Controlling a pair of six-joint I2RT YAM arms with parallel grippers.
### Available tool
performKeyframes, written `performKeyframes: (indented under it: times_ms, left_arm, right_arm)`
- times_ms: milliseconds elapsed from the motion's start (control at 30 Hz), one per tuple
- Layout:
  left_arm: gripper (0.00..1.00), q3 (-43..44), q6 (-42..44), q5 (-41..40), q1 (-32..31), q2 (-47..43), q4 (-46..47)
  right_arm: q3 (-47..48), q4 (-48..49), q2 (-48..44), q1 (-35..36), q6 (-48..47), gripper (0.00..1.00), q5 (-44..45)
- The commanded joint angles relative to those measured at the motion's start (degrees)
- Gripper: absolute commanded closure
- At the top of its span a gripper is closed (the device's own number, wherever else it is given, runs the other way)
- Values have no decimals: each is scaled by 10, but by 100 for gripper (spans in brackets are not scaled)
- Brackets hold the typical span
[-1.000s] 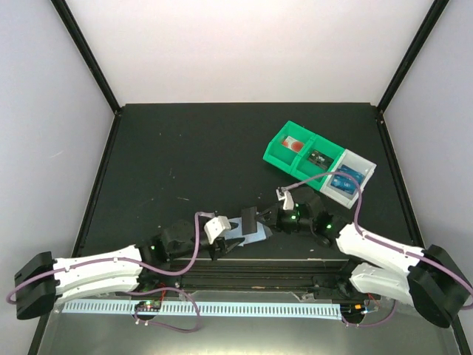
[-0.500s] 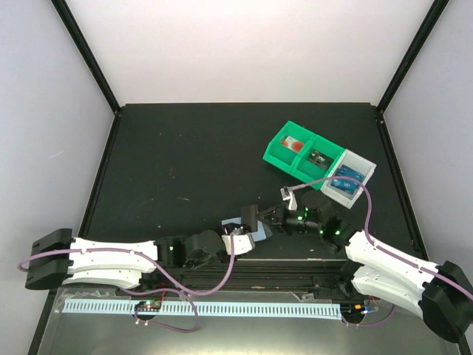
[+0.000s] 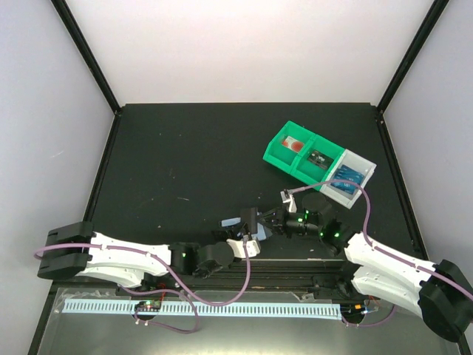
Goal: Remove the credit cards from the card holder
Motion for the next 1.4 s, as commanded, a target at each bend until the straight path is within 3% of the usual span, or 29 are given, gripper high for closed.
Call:
performKeyframes:
  times_ms: [0, 167, 200, 300, 467, 733, 933, 1133, 1367]
  left_arm:
    - [69, 16, 20, -53, -8, 4, 35]
    - [97, 18, 10, -65, -9, 10, 24]
    - [98, 19, 3, -64, -9, 11, 16]
    - [98, 16, -22, -56, -9, 10, 3]
    - [98, 14, -87, -48, -6, -11, -33]
    - [98, -25, -205, 36, 36, -106, -67]
    - [98, -51, -350, 190, 148, -229, -99]
    - [98, -94, -486, 316, 233, -327, -50]
    - [98, -97, -628, 450, 281, -319, 5]
  right_arm:
    - [-10, 29, 0, 0, 16, 99, -12]
    - [-13, 36, 4, 0, 20, 99, -15]
    - [-16, 39, 4, 0, 20, 99, -14]
    - [-26, 53, 3, 0, 18, 98, -8]
    - [-39, 84, -4, 0, 2, 67, -7]
    - [-34, 70, -53, 0, -106, 46, 1]
    - [-11, 5, -125, 0, -217, 42, 23]
    - [-23, 66, -144, -1, -235, 41, -13]
    - [-27, 118, -112, 0, -230, 41, -50]
